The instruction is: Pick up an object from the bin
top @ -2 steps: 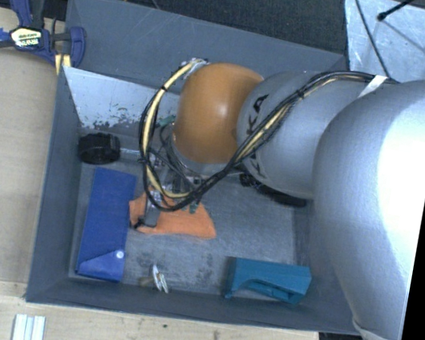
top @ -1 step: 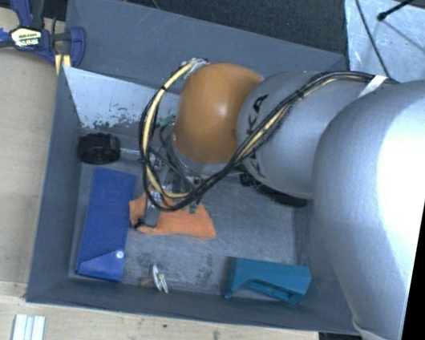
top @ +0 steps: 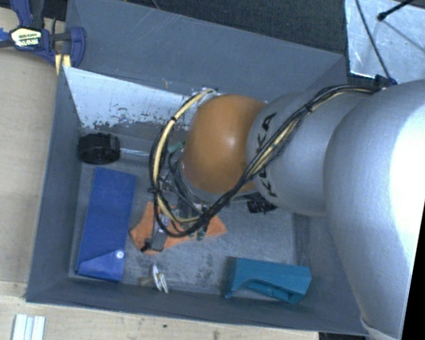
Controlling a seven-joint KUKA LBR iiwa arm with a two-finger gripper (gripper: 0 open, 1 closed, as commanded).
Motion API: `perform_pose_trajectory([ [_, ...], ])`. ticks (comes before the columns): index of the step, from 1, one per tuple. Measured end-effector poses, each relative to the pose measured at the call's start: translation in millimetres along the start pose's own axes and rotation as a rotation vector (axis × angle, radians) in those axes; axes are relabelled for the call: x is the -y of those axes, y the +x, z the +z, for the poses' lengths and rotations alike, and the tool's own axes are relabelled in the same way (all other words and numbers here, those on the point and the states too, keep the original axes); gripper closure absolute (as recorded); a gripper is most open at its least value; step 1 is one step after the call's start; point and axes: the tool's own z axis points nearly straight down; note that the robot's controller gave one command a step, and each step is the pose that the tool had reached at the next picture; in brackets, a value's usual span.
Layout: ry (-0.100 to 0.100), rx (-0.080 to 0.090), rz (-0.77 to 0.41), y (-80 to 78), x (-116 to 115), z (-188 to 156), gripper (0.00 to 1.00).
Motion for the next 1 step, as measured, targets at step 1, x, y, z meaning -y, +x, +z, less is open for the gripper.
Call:
perform_pose_trajectory([
  [1,0.000,0.000,0.067,7.7,-25.9,9.5,1.00],
])
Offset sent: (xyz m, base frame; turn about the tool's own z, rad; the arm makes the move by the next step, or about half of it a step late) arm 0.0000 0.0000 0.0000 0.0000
